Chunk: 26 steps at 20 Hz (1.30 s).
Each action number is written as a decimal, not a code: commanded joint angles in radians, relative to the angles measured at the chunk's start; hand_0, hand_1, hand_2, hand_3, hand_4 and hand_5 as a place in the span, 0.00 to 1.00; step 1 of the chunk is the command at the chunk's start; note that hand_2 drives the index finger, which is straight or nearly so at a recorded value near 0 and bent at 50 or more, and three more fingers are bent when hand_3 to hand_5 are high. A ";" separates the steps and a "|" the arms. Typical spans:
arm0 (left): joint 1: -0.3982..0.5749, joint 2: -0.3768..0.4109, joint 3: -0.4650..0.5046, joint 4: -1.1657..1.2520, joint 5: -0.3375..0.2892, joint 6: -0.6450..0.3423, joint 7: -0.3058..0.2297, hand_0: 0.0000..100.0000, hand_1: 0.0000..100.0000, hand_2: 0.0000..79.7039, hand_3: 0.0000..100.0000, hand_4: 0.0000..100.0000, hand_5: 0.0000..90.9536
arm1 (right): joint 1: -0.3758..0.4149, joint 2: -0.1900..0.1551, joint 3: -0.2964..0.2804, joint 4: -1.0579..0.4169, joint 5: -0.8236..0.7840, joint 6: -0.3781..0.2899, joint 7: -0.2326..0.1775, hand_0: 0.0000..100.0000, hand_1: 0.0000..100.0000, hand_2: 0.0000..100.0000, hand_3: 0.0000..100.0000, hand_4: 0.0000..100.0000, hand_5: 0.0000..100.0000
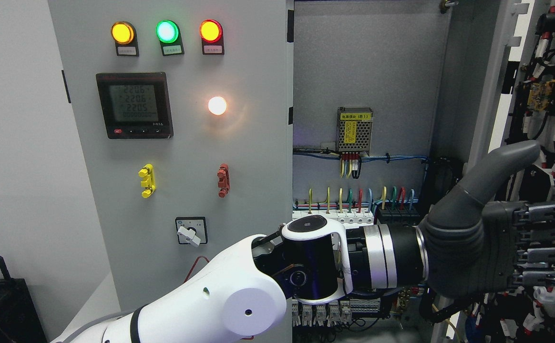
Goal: Open door with both hands
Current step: 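Push the door edge outward with the left hand, swinging it open, then keep pressing the door open with the left hand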
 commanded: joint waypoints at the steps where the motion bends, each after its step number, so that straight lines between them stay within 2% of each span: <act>1: -0.002 -0.052 -0.005 0.018 -0.005 -0.002 -0.004 0.00 0.00 0.00 0.00 0.04 0.00 | 0.000 -0.001 -0.001 0.001 0.000 0.000 0.000 0.00 0.00 0.00 0.00 0.00 0.00; 6: -0.002 -0.055 -0.022 0.018 -0.005 -0.010 -0.005 0.00 0.00 0.00 0.00 0.04 0.00 | 0.000 0.001 0.001 0.001 0.000 0.000 0.000 0.00 0.00 0.00 0.00 0.00 0.00; 9: -0.003 -0.055 -0.039 0.016 -0.005 -0.051 0.005 0.00 0.00 0.00 0.00 0.04 0.00 | 0.000 -0.001 -0.001 -0.001 0.000 0.000 0.000 0.00 0.00 0.00 0.00 0.00 0.00; 10: -0.002 -0.055 -0.048 0.016 -0.007 -0.074 0.018 0.00 0.00 0.00 0.00 0.04 0.00 | 0.000 -0.001 0.001 -0.001 0.000 0.000 0.000 0.00 0.00 0.00 0.00 0.00 0.00; 13: -0.002 -0.056 -0.066 0.016 -0.005 -0.131 0.106 0.00 0.00 0.00 0.00 0.04 0.00 | 0.000 -0.001 0.001 0.001 0.000 0.000 0.000 0.00 0.00 0.00 0.00 0.00 0.00; 14: -0.003 -0.056 -0.071 0.016 -0.005 -0.134 0.116 0.00 0.00 0.00 0.00 0.04 0.00 | 0.000 -0.001 -0.001 -0.001 0.000 0.000 0.000 0.00 0.00 0.00 0.00 0.00 0.00; 26: -0.003 -0.063 -0.115 0.002 -0.002 -0.136 0.111 0.00 0.00 0.00 0.00 0.04 0.00 | 0.000 -0.001 -0.001 0.001 0.000 0.000 0.000 0.00 0.00 0.00 0.00 0.00 0.00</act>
